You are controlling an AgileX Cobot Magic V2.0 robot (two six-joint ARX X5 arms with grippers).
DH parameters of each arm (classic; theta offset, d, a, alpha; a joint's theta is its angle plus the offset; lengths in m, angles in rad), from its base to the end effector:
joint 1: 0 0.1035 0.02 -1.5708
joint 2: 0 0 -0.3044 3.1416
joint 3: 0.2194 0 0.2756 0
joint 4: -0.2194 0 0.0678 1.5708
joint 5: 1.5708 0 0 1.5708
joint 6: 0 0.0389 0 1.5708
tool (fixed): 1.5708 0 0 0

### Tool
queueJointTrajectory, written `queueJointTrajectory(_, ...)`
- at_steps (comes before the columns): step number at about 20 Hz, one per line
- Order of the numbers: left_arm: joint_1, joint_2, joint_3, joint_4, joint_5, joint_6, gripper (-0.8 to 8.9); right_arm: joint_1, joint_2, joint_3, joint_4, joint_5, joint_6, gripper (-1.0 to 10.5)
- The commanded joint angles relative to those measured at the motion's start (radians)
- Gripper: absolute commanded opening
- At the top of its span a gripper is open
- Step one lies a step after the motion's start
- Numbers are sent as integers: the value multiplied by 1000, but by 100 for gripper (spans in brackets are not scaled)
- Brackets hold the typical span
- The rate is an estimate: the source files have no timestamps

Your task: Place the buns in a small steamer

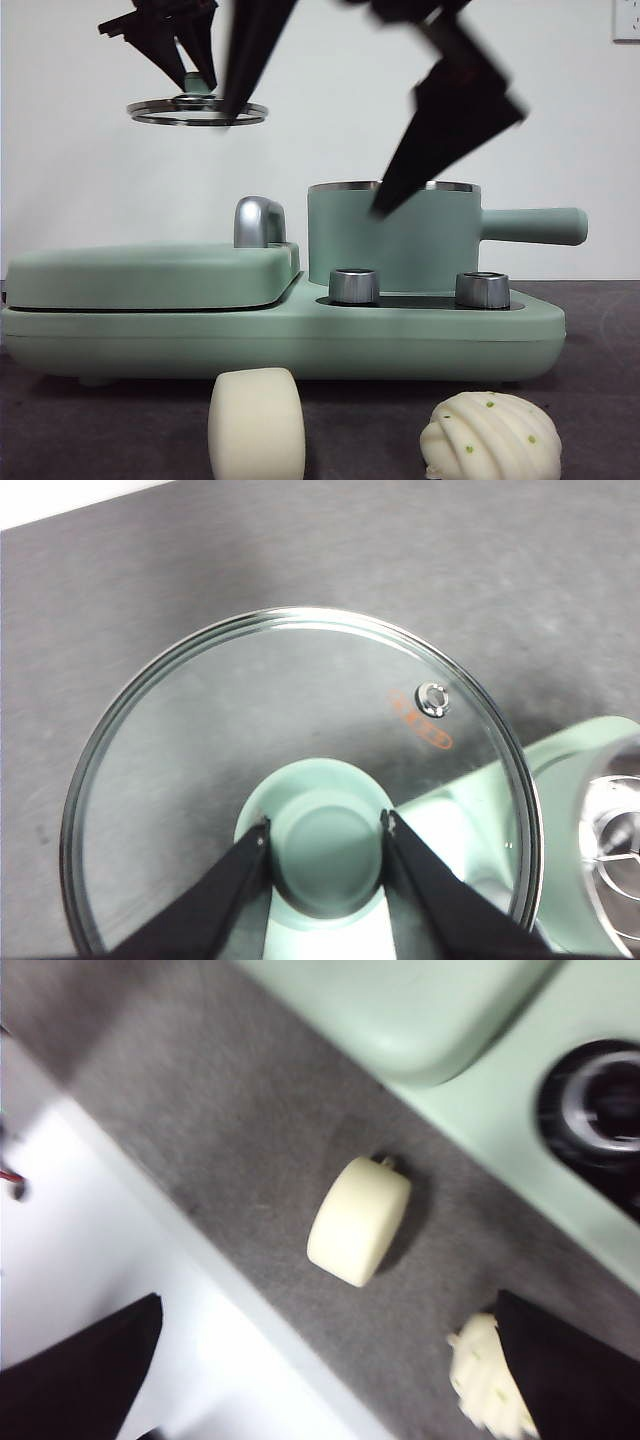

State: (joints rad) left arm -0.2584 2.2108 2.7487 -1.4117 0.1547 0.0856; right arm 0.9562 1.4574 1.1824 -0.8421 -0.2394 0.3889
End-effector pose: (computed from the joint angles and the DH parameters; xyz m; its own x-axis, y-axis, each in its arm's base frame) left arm 0.4531 -0.1260 0.4555 0.5738 -0.3111 -0.7576 0.4102 0.9098 -0.0628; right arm 0.1695 0.2561 0.2957 0.0518 0.4846 -0.8732 -0.5934 0.7182 0.3634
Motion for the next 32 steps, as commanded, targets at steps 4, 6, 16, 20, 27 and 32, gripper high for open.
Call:
queueJointTrajectory(4,27,-6,45,13,3,-5,16,96,218,19,59,60,23,566)
queueJointTrajectory(6,34,-6,45,14,3,-5,16,108,284,19,76,106,23,565)
queueJointTrajectory(16,50,-6,44,15,3,-5,16,98,358,77,46,108,17,166)
queueJointTrajectory(20,52,-6,44,15,4,-5,16,39,358,293,-227,99,-45,166)
queueJointTrajectory(27,51,-6,44,15,3,-5,16,-225,447,808,-575,111,-188,168)
queueJointTrajectory(32,49,-6,44,18,4,-6,16,-380,584,1012,-574,105,-200,170)
